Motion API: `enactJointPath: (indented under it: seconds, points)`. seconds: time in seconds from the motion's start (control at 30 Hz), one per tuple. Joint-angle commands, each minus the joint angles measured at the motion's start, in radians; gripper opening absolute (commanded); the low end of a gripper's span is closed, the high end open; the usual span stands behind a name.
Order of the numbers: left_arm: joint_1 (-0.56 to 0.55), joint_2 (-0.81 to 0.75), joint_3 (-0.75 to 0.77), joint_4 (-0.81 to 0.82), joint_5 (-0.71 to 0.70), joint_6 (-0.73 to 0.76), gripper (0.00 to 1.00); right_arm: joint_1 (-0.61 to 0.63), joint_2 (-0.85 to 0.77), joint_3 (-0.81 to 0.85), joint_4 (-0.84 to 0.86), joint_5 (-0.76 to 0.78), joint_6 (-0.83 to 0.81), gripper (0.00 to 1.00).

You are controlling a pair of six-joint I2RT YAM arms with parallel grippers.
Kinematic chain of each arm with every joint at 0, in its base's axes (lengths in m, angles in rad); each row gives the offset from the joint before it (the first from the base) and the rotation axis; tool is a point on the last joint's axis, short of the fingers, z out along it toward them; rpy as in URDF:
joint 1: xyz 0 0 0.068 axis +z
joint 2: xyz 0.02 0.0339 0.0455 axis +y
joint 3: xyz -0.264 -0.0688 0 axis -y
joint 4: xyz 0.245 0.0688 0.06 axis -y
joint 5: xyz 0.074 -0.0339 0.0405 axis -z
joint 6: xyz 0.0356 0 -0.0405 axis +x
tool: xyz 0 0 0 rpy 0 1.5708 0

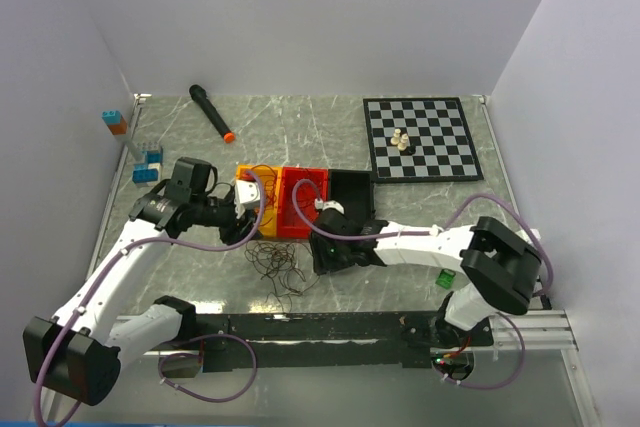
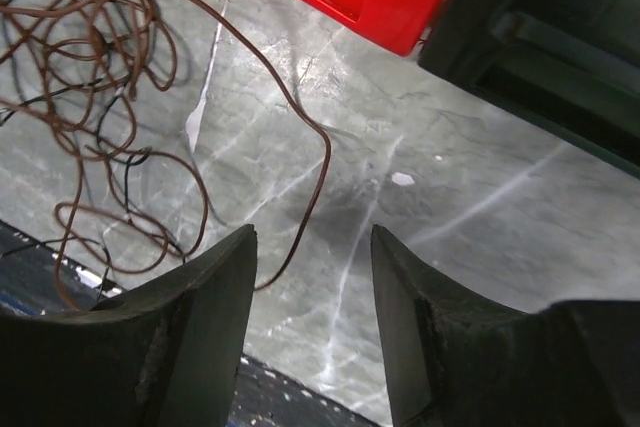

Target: Untangle the cables

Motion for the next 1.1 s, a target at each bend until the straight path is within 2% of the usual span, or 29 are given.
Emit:
enactJointPath:
  seconds: [0.0,0.1,0.17,0.23,0.37,0.6,0.63,0.67,0.7,0.9,1.07]
  points:
    - [-0.005,-0.010,0.003,0.034,0.005,0.000,0.48,-0.004,0.040,0.045,0.058,-0.026,0.041,0.54]
    - [-0.008,-0.008,0.005,0.045,0.011,-0.009,0.49,-0.002,0.054,0.043,0.078,-0.027,0.044,0.43]
    - [-0.011,-0.005,0.002,0.053,0.014,-0.014,0.49,-0.002,0.040,0.054,0.070,-0.018,0.036,0.24]
    - [-0.014,-0.005,-0.004,0.057,0.020,-0.017,0.50,-0.001,-0.007,0.065,0.054,0.000,0.016,0.00]
    - [-0.014,0.002,-0.012,0.010,0.138,0.040,0.56,0.013,-0.177,0.101,0.003,0.020,-0.059,0.00]
    - [-0.013,0.059,-0.049,0.134,0.235,-0.110,0.66,0.068,-0.451,0.166,-0.025,-0.061,-0.203,0.00]
    - [-0.013,0.058,-0.053,0.145,0.249,-0.126,0.68,0.075,-0.469,0.178,-0.034,-0.073,-0.212,0.00]
    - [-0.013,0.056,-0.063,0.163,0.260,-0.135,0.76,0.079,-0.485,0.192,-0.040,-0.087,-0.224,0.00]
    - [-0.014,0.055,-0.067,0.171,0.270,-0.129,0.77,0.082,-0.495,0.203,-0.045,-0.105,-0.232,0.00]
    - [-0.014,0.078,-0.089,0.156,0.307,-0.075,0.77,0.098,-0.520,0.281,-0.048,-0.170,-0.258,0.00]
    - [-0.016,0.087,-0.104,0.146,0.355,-0.046,0.78,0.101,-0.528,0.388,-0.072,-0.139,-0.280,0.00]
